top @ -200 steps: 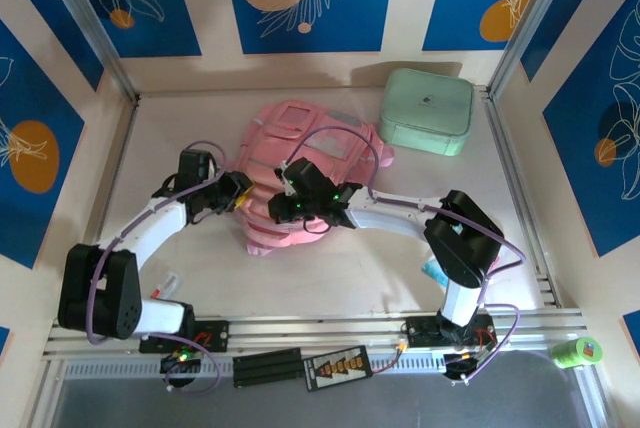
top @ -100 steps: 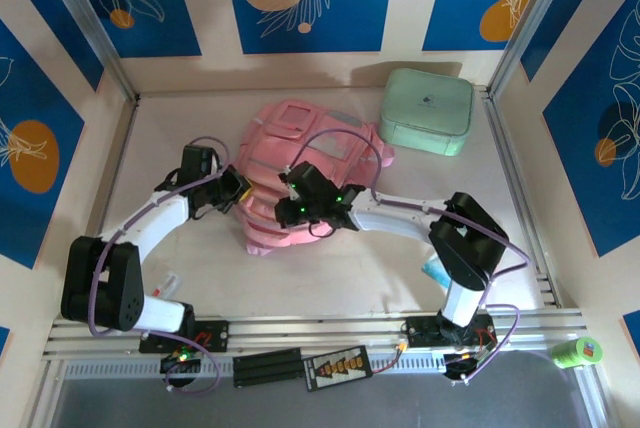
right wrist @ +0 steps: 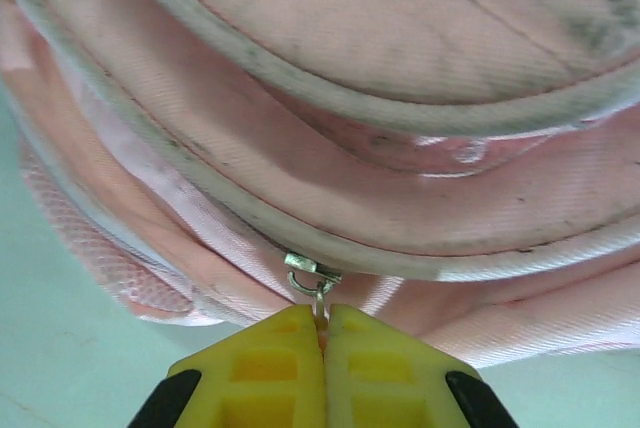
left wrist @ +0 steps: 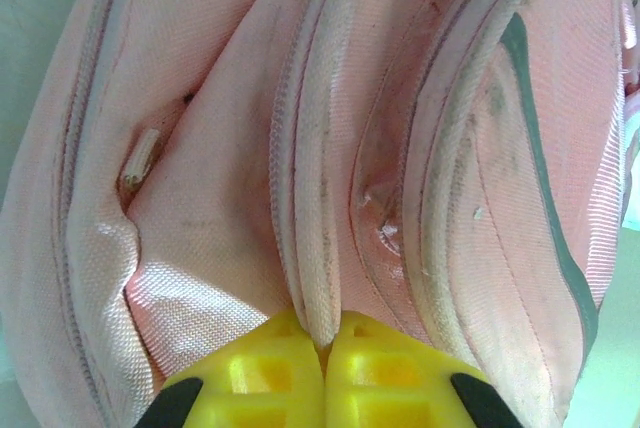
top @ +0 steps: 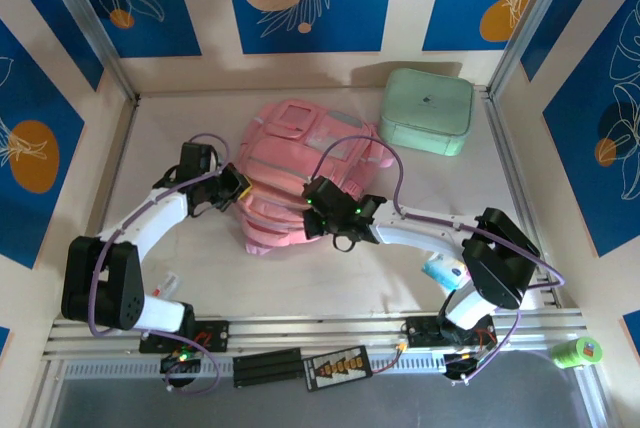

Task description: Pack books, pencil case, and school supplies into a backpack

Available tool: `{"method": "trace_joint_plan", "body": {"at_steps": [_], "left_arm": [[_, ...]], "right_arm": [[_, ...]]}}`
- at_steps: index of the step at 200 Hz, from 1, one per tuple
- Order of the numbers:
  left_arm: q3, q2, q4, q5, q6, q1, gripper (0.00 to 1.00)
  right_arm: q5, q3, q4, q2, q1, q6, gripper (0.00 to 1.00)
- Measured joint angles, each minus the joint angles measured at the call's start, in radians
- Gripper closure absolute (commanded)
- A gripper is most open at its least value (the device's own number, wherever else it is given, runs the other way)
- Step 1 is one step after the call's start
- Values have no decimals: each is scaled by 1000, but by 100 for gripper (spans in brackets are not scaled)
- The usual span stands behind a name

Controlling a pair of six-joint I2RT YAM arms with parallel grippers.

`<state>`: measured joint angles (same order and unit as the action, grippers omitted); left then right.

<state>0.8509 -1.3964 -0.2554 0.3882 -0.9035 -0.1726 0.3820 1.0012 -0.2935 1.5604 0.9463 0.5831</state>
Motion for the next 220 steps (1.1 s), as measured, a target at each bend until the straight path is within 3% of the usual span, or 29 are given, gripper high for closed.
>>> {"method": "trace_joint_plan", "body": {"at_steps": [79,149,220], "left_arm": [[77,-43,-113,-11,179,10,100],[121,-79,-179,-3,294,10,100],[123,-79,-177,69,311,10,100]], "right_arm": [[6,-39,-44,-67,-167,-125,100],[-188,17,-50,-38,-384,-287,100],[-203,143,-127,67,-498,-203,100]]}}
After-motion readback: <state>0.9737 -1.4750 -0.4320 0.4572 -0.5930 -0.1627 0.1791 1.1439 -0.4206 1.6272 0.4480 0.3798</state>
